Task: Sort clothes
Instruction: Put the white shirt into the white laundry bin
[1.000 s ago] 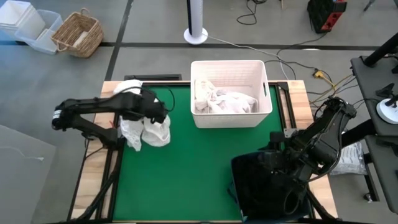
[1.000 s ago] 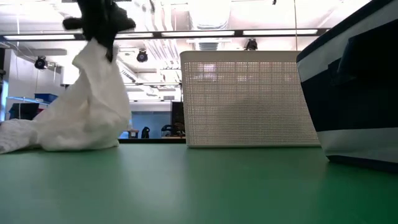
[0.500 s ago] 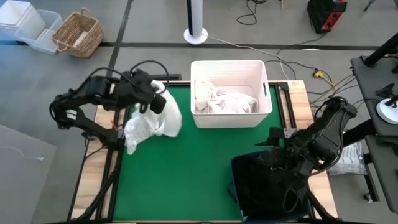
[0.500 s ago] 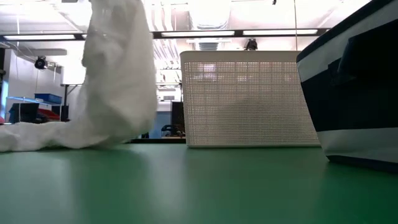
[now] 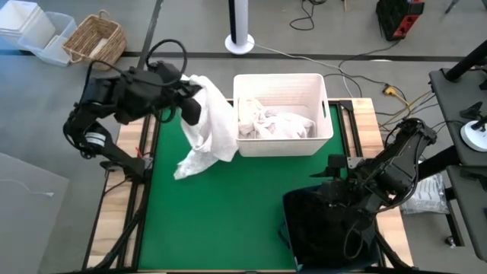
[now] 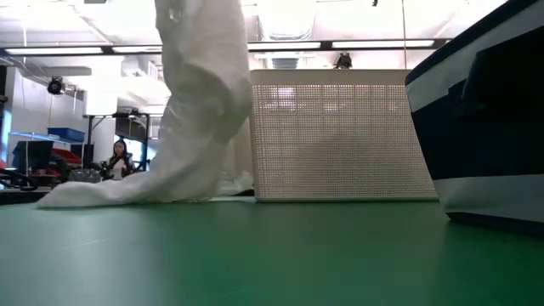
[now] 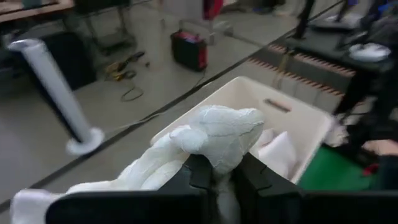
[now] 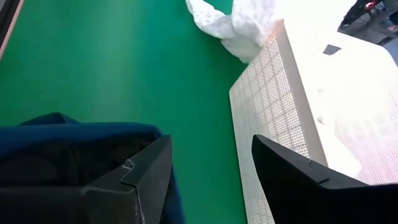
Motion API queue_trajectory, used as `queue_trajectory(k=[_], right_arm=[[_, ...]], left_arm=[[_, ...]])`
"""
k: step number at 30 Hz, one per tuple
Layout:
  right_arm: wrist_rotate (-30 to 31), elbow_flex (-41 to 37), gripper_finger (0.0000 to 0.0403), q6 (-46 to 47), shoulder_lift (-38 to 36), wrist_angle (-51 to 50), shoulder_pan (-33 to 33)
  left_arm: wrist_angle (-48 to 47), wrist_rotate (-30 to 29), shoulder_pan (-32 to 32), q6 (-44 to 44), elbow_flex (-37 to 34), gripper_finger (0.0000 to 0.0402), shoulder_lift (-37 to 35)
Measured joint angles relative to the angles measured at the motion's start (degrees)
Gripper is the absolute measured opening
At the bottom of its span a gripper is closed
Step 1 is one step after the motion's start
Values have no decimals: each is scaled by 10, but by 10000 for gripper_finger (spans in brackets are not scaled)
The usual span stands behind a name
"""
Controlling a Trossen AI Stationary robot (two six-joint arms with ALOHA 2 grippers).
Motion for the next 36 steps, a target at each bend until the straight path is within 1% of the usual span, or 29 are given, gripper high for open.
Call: queue_trajectory(k=[1,6,10,13,17,22,25,28,33,36], right_arm=[[0,0,215,0,0,1,0],[1,0,216,-1,-1,10,0],[3,0,215,-1,-1,12,0],[4,0,215,-1,-1,15,0],[4,0,215,-1,-1,28,0],[4,0,212,-1,-1,38,0],[4,0,210,2,-2,38,0],[4,0,210,24,-8,38,0],[4,0,208,67,-16,38,1],[-1,0,208,92,-24,37,2]], left_arm=[[15,8,0,6,-2,6,-3],[73,9,-6,38,5,6,-7],[152,16,-9,86,18,6,-5],[227,51,-10,125,30,6,-4],[335,96,-10,166,29,6,-4],[436,104,-10,212,30,6,0],[515,104,-10,245,30,6,2],[613,105,-10,287,30,6,9],[775,148,-9,341,30,6,28],[875,164,-6,383,30,6,50]])
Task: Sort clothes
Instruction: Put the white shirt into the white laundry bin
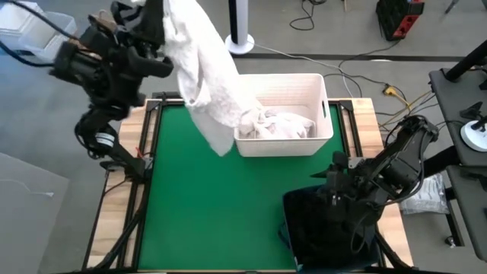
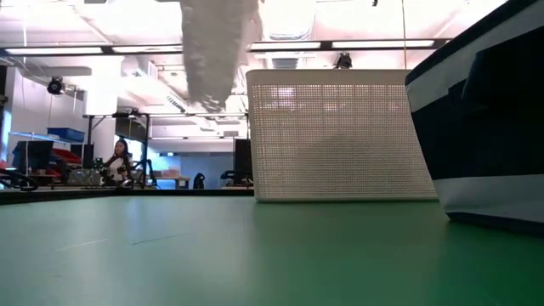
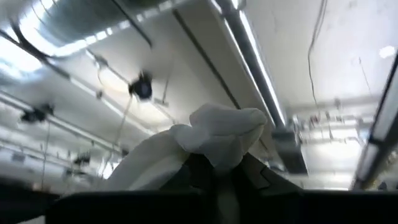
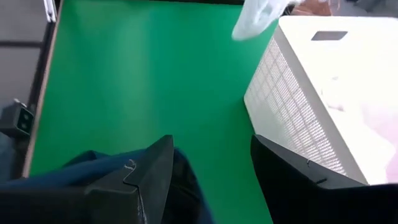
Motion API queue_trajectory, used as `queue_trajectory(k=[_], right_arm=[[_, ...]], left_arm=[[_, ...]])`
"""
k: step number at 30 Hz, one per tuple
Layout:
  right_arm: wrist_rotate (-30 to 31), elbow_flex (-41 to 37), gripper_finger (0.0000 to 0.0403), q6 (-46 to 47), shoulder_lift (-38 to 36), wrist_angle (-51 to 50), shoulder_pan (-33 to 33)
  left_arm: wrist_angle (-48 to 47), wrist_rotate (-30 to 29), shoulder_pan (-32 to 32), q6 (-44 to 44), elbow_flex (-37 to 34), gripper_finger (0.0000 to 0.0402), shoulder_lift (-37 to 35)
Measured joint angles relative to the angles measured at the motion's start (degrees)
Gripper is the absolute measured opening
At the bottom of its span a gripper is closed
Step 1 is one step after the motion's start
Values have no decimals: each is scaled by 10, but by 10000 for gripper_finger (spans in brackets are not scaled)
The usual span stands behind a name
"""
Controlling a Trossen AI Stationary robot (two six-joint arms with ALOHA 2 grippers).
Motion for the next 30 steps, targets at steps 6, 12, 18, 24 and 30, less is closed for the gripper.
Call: queue_trajectory(k=[6,12,18,24,30], right_arm=[[-4,0,205,51,-13,0,1],[-8,0,207,109,-14,1,2],[-11,-1,206,162,-1,1,6],[-11,-2,206,163,20,1,6],[-11,-2,203,179,31,2,6]], left_arm=[[228,36,30,39,0,6,68],[310,62,101,-56,0,6,134],[296,77,181,-281,-1,6,170],[258,107,228,-359,0,6,180],[263,122,236,-354,0,6,180]])
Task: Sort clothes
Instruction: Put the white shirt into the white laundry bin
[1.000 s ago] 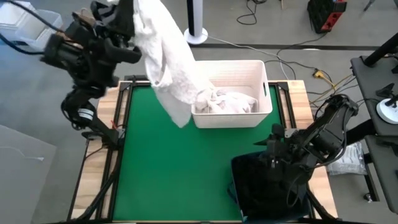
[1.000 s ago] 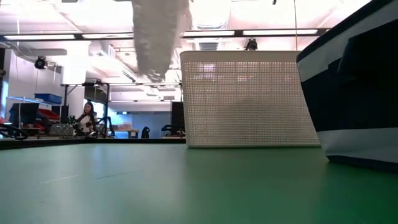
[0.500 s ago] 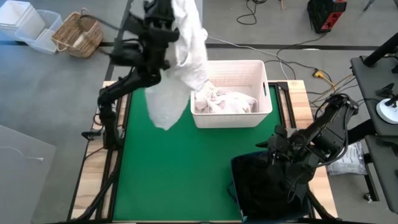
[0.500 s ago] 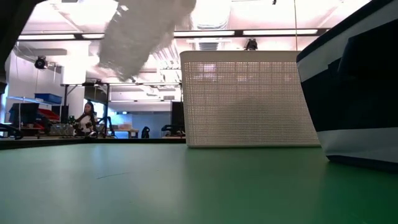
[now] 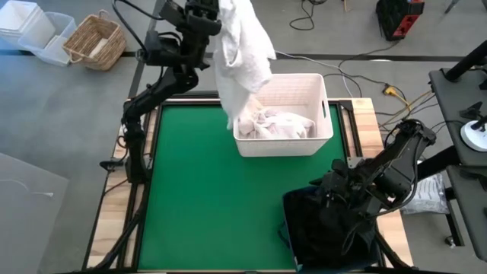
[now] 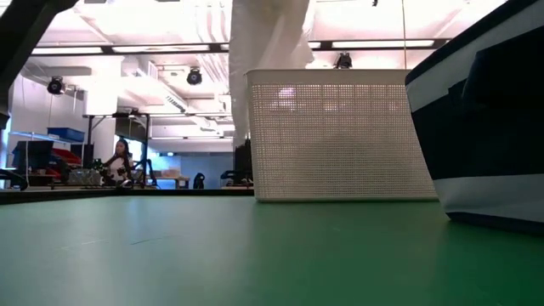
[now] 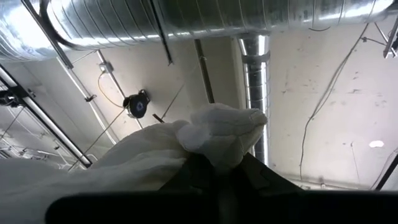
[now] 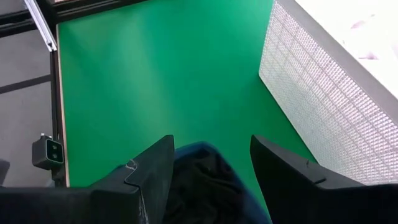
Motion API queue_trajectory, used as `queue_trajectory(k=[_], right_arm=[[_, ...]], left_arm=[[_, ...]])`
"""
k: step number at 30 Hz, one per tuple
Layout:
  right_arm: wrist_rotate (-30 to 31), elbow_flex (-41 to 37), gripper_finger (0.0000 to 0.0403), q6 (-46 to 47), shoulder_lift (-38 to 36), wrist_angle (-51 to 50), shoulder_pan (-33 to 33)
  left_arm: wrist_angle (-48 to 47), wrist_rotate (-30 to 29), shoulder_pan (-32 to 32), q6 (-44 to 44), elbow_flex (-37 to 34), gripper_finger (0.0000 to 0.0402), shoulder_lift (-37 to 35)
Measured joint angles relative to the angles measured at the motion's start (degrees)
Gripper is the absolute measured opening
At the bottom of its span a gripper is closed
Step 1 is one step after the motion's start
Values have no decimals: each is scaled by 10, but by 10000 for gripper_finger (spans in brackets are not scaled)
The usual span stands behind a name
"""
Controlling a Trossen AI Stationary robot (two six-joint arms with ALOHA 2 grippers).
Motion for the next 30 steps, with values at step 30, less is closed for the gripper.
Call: queue_trajectory(k=[30], right_arm=[[17,-1,206,7,-1,0,0]], left_arm=[[-72,83,-6,12,0,7,96]])
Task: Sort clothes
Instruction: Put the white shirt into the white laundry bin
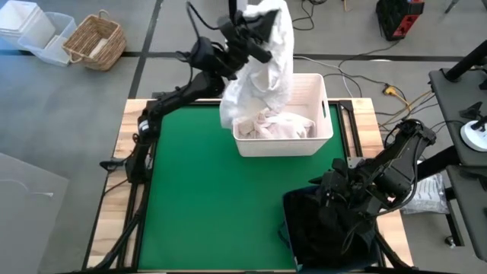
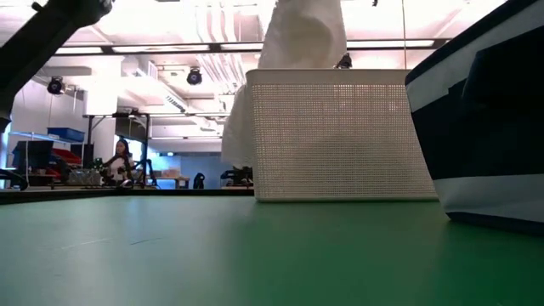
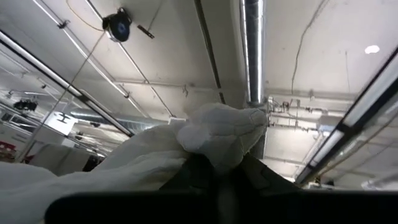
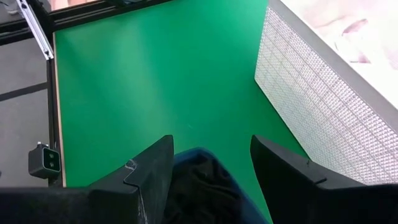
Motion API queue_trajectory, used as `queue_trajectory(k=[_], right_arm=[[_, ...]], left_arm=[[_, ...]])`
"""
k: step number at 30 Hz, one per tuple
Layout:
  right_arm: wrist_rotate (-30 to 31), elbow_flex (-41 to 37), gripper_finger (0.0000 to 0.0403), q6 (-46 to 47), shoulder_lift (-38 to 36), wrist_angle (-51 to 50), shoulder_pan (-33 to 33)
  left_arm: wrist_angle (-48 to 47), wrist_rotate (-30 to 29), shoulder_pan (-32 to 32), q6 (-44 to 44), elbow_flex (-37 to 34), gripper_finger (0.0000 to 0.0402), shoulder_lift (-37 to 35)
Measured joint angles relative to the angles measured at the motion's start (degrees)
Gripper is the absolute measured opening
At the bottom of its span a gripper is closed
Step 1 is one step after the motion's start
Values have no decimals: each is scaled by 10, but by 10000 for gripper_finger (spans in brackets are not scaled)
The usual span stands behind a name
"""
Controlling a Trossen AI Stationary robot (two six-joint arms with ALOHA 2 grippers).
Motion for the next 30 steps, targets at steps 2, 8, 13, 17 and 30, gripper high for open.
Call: queue_trajectory(k=[2,8,13,17,30], right_arm=[[0,0,205,-3,0,-1,0],[0,0,208,-4,0,0,0],[0,0,203,-4,0,1,0],[0,0,204,-1,0,2,0],[0,0,207,16,0,3,0]], left_arm=[[-8,18,0,6,0,7,6],[-69,60,-1,9,0,7,19],[-111,82,-1,1,0,10,25],[-138,82,2,-26,0,16,25],[-199,32,4,-36,0,97,26]])
